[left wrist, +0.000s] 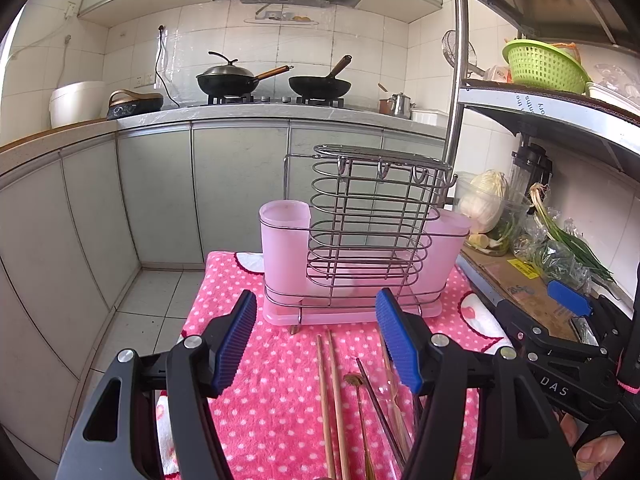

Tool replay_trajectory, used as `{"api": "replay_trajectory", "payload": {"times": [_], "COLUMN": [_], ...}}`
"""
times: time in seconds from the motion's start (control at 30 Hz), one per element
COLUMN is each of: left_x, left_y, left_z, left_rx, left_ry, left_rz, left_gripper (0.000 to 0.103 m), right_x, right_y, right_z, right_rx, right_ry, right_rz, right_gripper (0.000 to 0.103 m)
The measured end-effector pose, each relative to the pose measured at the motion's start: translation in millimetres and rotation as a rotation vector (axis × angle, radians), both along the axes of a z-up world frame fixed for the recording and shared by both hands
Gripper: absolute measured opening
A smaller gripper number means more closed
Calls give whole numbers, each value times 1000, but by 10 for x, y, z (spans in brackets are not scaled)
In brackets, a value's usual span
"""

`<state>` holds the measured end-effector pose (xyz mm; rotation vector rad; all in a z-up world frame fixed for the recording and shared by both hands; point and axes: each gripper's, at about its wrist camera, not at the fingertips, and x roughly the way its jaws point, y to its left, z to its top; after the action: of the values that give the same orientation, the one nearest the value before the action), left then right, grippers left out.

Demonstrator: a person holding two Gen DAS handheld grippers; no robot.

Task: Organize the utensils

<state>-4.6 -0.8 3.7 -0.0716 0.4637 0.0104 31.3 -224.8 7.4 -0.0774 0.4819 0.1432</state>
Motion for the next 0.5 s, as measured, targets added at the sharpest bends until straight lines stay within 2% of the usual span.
{"api": "replay_trajectory", "payload": {"times": [0.5], "left_x": [-14], "left_y": [-51], "left_z": [31], "left_rx": [0], "left_ry": [6], "left_rz": [-7], "left_gripper": [62], "right_x": [-6], "right_y": [-24], "right_z": [-11], "right_rx": [3], "right_ry": [2], "right_rz": [-3], "right_gripper": [85]}}
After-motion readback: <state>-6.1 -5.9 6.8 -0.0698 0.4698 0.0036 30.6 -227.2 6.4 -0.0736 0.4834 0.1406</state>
